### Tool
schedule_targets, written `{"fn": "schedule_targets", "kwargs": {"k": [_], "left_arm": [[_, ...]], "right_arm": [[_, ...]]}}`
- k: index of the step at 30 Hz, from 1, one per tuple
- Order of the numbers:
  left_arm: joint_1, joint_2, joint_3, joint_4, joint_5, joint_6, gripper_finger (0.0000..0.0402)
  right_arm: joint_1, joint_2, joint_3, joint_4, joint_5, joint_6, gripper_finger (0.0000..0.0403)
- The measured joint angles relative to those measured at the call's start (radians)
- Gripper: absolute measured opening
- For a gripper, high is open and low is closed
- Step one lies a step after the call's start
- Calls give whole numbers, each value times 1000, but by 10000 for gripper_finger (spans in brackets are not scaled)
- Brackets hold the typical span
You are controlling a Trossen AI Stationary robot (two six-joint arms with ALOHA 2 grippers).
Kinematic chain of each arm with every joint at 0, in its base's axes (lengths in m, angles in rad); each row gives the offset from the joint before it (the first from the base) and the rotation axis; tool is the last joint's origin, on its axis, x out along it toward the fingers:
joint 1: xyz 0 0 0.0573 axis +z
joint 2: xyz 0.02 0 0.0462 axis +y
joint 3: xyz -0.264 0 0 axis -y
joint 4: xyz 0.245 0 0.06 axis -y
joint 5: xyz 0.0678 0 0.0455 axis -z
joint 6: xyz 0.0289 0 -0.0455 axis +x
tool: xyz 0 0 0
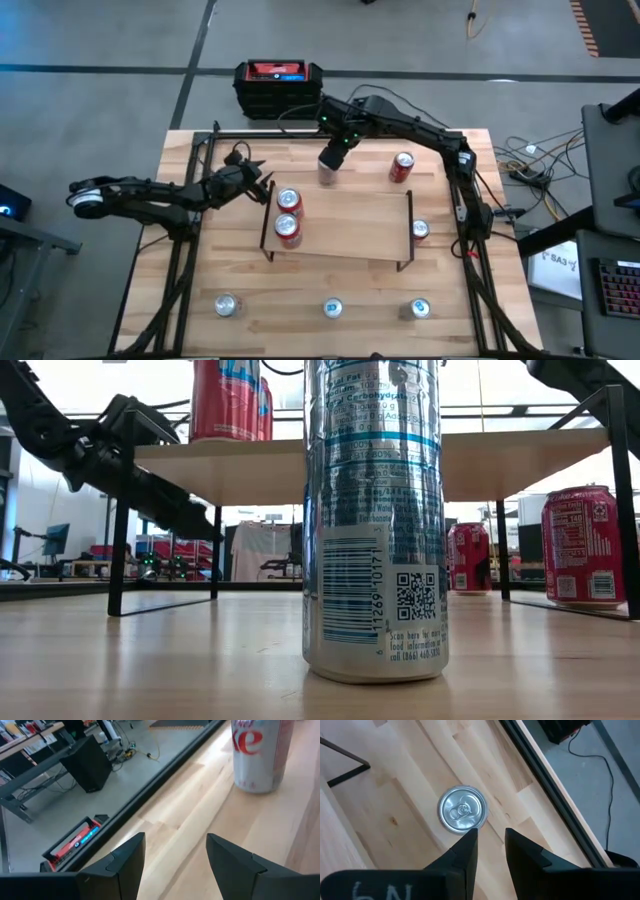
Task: Place canned beverage on shelf
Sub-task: Put the top silver soda can on the shelf
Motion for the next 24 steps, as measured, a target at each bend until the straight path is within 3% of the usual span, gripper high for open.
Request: {"fn": "schedule_targets", "kwargs": {"k": [9,14,24], "left_arm": [[3,10,-4,-18,0,0,195],[4,-116,-9,-26,0,0,195],[3,-502,-10,-14,-1,0,195]], "right_arm": [[0,-1,0,0,0,0,78],[0,-1,0,-1,0,2,77],[0,-1,0,-7,0,11,86]]}}
